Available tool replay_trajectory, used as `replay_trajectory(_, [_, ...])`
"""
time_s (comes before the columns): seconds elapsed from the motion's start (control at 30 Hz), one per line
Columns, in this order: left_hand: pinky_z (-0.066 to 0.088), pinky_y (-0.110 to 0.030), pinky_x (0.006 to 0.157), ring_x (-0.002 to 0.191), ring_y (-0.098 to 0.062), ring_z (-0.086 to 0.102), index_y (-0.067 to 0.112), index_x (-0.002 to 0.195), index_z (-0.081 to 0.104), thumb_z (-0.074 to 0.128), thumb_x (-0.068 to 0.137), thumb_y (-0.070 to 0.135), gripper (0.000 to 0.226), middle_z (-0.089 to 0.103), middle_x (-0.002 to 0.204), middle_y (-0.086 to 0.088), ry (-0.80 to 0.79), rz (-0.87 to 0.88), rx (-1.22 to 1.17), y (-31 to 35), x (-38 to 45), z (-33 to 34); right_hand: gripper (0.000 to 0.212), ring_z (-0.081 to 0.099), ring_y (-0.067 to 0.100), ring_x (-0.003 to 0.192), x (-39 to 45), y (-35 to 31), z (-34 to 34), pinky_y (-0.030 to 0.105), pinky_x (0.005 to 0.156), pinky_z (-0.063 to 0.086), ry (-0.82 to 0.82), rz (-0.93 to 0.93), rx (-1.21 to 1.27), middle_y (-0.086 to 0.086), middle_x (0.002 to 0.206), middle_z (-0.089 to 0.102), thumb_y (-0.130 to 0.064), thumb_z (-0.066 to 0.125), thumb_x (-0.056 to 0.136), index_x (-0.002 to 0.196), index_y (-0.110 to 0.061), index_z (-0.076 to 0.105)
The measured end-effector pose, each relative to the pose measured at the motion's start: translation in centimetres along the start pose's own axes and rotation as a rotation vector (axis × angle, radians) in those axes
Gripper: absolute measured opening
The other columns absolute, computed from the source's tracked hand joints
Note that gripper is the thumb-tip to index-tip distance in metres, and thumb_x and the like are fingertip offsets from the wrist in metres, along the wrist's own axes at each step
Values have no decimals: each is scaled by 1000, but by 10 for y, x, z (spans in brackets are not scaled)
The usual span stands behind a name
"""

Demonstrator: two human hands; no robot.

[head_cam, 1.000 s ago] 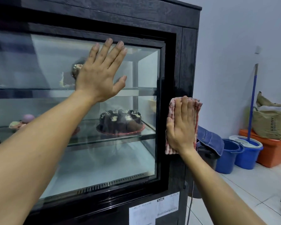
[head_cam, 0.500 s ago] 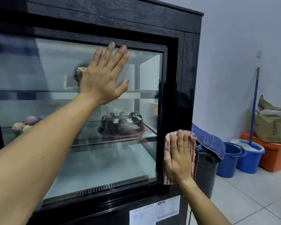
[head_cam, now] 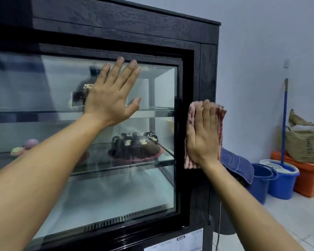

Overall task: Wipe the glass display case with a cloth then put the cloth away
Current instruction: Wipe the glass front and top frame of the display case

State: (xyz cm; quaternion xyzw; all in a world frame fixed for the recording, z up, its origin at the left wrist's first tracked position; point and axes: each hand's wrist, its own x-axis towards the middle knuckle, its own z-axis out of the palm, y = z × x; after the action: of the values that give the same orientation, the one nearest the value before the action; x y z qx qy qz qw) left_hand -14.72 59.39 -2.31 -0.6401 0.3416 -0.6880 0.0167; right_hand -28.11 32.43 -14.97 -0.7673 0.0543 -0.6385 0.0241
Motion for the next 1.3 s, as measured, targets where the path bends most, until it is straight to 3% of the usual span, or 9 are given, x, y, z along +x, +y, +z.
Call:
replay_trajectory(0.17, [7,-51,131,162,-29,5,15,167,14,31,102,58,79,10,175,-4,-1,0,6,-1,0,-3,68,2,29,162,-57,15,8,50,131,2,-46,-59,-66,11,175,0,-30,36,106,166,-9,13])
replay_trajectory(0.27, [7,-51,131,162,-29,5,15,168,13,30,103,58,79,9,175,-5,-5,4,17,0,-1,-3,67,5,32,162,-14,19,1,56,130,9,-49,-170,-79,17,174,6,-30,36,107,165,-5,16])
replay_trajectory(0.37, [7,-51,131,162,-30,4,14,167,12,30,104,57,79,8,175,-5,-7,11,27,-1,-1,-1,64,4,30,162,58,17,-13,50,131,2,-37,-209,-84,17,174,6,-33,29,110,166,-7,14])
replay_trajectory(0.47, [6,-50,131,161,-31,6,13,167,14,32,103,56,79,10,175,-6,9,13,21,0,1,-1,64,-2,23,162,134,0,-24,40,130,-10,7,-37,-56,11,175,3,-40,20,109,167,-13,11])
replay_trajectory(0.63, [8,-51,131,161,-30,6,12,167,15,34,102,56,80,10,175,-6,10,8,29,1,-2,-1,70,-5,30,161,232,-59,-36,47,129,-7,109,315,16,11,175,-3,-48,17,107,168,-16,8])
replay_trajectory(0.83, [13,-52,130,161,-29,7,12,167,17,33,104,57,79,12,174,-7,21,5,41,1,0,-2,64,0,30,162,238,-151,-25,36,129,-7,10,-292,-3,9,175,4,-44,27,110,167,-19,14])
replay_trajectory(0.93, [13,-52,130,162,-29,7,13,167,17,34,104,56,79,12,174,-7,24,11,22,2,-2,-2,62,0,24,162,243,-129,-34,31,127,-7,-32,-300,-34,5,176,5,-45,25,111,167,-22,15])
replay_trajectory(1.13, [8,-51,131,162,-29,6,13,167,16,34,102,57,81,10,175,-5,-1,3,-9,1,0,-2,69,-2,28,162,220,-36,-42,44,130,-5,52,157,-31,14,175,2,-46,18,106,167,-14,13])
replay_trajectory(1.3, [9,-51,130,162,-29,5,13,167,15,32,102,58,81,10,175,-6,-57,-2,-1,0,0,-7,68,2,23,162,132,-19,-20,46,131,1,91,36,-36,11,175,6,-42,31,107,167,-13,16])
